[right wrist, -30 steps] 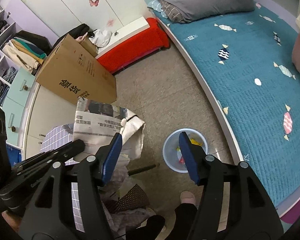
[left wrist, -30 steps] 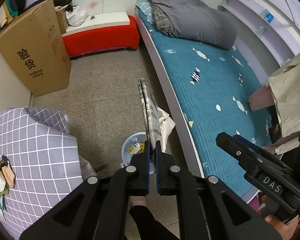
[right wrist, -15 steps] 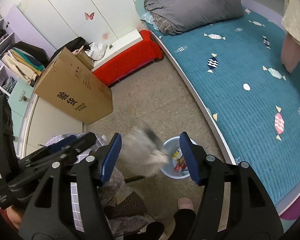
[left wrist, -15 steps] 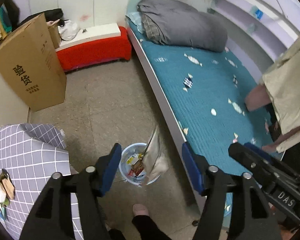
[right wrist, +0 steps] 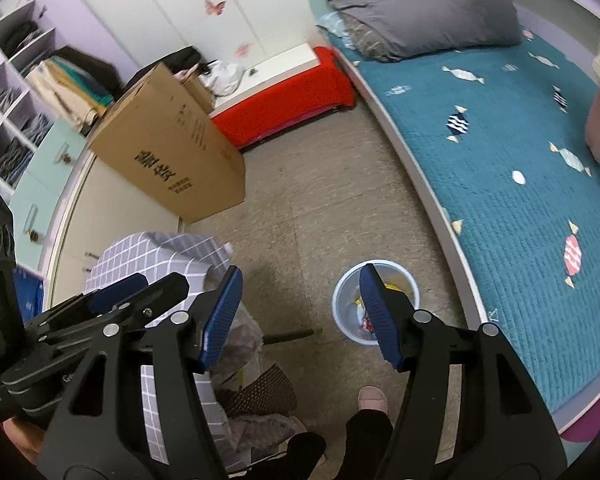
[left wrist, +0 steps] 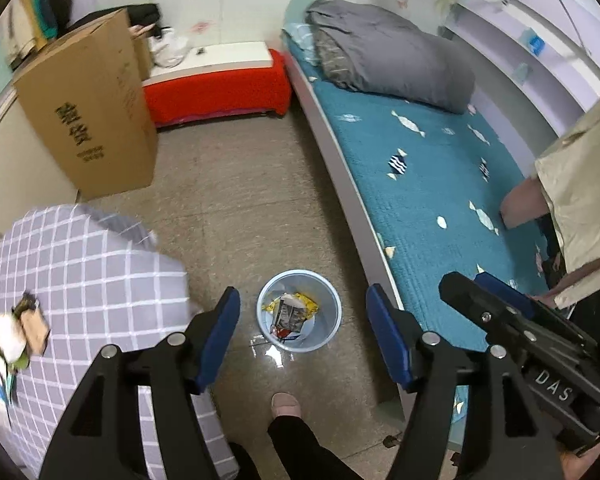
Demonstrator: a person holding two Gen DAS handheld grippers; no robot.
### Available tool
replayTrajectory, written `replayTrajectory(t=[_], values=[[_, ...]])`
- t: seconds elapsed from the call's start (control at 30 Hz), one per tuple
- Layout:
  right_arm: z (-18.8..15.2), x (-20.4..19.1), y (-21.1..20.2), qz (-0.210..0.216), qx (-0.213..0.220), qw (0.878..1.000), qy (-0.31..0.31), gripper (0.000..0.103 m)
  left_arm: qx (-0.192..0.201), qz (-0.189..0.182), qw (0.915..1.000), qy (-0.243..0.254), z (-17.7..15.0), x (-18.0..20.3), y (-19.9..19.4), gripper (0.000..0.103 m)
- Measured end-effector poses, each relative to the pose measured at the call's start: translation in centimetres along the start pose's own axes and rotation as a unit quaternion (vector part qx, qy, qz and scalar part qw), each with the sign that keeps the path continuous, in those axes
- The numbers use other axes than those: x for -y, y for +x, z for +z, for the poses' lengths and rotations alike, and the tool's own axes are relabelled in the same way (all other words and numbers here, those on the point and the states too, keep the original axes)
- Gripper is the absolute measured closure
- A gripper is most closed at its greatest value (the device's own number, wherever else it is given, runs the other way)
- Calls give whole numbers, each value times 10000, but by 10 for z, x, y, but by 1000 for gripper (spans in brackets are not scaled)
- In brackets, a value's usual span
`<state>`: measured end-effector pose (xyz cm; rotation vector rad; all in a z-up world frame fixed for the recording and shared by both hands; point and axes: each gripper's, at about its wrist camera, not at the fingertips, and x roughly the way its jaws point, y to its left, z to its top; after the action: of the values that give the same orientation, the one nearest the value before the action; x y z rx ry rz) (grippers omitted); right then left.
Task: Collect trash
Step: 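Move both open grippers back over the table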
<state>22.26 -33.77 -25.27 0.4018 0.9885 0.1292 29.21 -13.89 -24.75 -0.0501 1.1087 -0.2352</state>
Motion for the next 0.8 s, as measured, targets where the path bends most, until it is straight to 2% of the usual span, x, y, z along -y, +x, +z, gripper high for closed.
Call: replayTrajectory(t=[0.23,0.53,0.8], values=[[-21,-64,-2,168,29,9992,-373,42,212,93,9989,-403,-30,-55,-42,38],[-75,-169,-2,404,41,9967,-701,42,342,54,9952,-912,-91,-157,-104,37],[-115,-255,7,632,-38,9921,-1086,41,490,232,9888,-1392,-133,-246,-145,37]])
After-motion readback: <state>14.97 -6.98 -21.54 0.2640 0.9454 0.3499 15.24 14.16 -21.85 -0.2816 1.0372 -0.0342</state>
